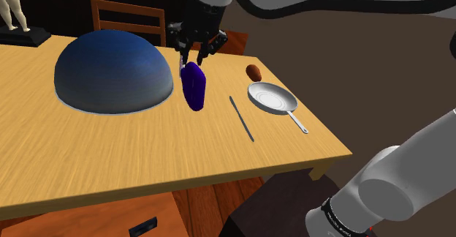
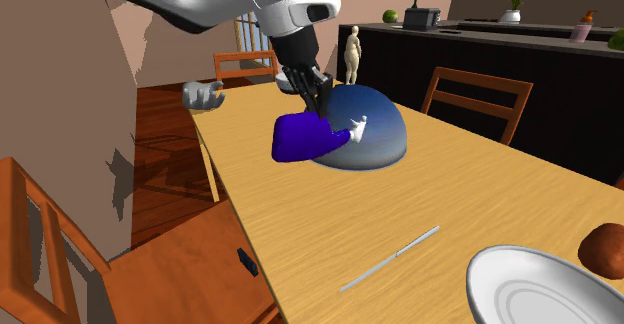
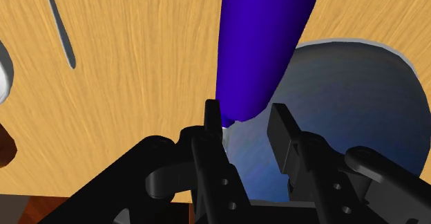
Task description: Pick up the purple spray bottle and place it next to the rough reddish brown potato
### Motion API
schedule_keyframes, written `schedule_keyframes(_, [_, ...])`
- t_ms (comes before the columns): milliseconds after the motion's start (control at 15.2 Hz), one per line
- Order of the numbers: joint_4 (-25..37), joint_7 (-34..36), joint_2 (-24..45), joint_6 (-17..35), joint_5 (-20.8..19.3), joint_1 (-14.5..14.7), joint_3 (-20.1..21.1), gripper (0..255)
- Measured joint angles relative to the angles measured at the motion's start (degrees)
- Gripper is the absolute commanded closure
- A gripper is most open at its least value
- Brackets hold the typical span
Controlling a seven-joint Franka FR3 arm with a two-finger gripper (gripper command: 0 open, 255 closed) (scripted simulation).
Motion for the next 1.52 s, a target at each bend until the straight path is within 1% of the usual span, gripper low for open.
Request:
schedule_keyframes(726, [10.1, -1.2, 1.9, -8.5, -0.8, 0.0, 0.6, 255])
schedule_keyframes(1518, [24.2, -1.3, 7.1, -19.0, -4.3, 1.0, 2.5, 255])
